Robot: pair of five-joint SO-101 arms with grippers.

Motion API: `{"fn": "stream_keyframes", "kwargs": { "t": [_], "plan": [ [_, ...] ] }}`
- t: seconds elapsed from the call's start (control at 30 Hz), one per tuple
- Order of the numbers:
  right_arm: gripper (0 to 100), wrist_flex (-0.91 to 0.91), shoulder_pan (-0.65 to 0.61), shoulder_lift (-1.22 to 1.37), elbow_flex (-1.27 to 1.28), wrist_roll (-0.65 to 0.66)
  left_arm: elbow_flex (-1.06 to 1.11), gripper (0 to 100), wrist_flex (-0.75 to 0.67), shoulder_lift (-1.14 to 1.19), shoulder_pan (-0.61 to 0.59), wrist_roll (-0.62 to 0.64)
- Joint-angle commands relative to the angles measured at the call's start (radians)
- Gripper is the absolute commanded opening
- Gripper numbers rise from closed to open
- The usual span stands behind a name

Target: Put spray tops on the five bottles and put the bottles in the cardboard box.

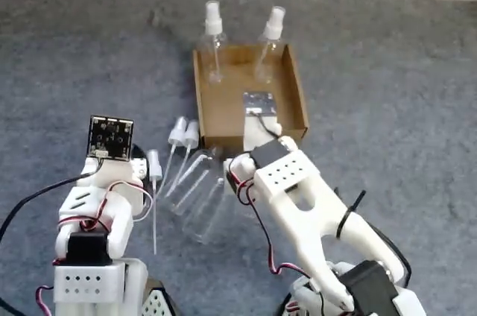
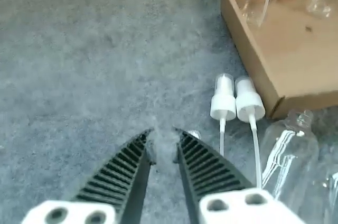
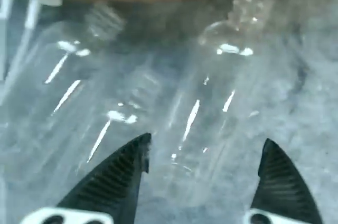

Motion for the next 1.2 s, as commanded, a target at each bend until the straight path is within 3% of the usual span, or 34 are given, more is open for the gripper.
{"fn": "stream_keyframes", "kwargs": {
  "t": [0.0, 0.17, 0.43, 0.57, 0.7, 0.83, 1.07, 1.17],
  "plan": [
    [26.7, -0.036, 0.03, 0.002, 0.015, -0.014, -0.005, 1, 0.002, -0.008, -0.008, -0.009],
    [25.6, -0.036, 0.058, 0.002, 0.085, -0.012, -0.004, 1, 0.002, -0.007, -0.008, -0.009],
    [4.6, -0.033, 0.199, -0.007, 0.114, -0.002, -0.004, 1, 0.002, -0.002, -0.008, -0.009],
    [0.2, -0.004, 0.28, -0.008, 0.111, 0.198, -0.015, 1, 0.006, -0.001, -0.015, -0.009],
    [0.4, 0.139, 0.395, -0.008, 0.107, 0.364, -0.068, 1, 0.008, 0.001, -0.071, -0.009],
    [0.4, 0.177, 0.536, -0.064, 0.105, 0.621, -0.136, 1, 0.025, 0.059, -0.073, -0.009],
    [0.4, 0.186, 0.831, -0.262, 0.116, 0.997, -0.43, 1, 0.166, 0.504, -0.071, -0.049],
    [0.4, 0.176, 0.967, -0.242, 0.111, 1.115, -0.596, 6, 0.273, 0.725, -0.062, -0.052]
  ]
}}
